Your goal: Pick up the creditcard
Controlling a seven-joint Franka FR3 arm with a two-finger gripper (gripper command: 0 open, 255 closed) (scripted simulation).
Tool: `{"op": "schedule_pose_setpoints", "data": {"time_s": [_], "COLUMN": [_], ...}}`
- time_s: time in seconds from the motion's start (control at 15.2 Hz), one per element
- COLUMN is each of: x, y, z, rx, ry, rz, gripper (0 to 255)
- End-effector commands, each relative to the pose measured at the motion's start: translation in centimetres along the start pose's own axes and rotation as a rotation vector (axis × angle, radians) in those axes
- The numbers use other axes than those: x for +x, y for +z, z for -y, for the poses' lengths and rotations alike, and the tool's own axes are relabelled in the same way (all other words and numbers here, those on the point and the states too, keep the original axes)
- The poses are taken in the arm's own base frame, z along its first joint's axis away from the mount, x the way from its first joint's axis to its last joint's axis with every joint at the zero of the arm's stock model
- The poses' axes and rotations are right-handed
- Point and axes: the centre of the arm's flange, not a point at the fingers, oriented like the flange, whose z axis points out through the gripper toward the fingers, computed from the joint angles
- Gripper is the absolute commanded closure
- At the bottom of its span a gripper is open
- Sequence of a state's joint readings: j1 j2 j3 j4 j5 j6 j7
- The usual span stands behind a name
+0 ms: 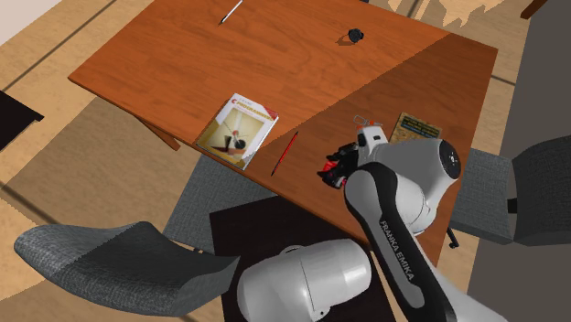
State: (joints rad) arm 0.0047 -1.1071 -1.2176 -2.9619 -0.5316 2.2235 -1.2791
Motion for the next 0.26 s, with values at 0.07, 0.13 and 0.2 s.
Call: {"op": "schedule_pose_setpoints", "data": {"time_s": [0.07, 0.13, 0.2], "x": [0.79, 0.83, 0.83], "y": [-1.35, -1.42, -1.42], "z": [0.04, 0.04, 0.05], "rx": [0.000, 0.000, 0.000], "ry": [0.000, 0.000, 0.000], "rz": [0.000, 0.000, 0.000], "gripper": [255, 255, 255]}}
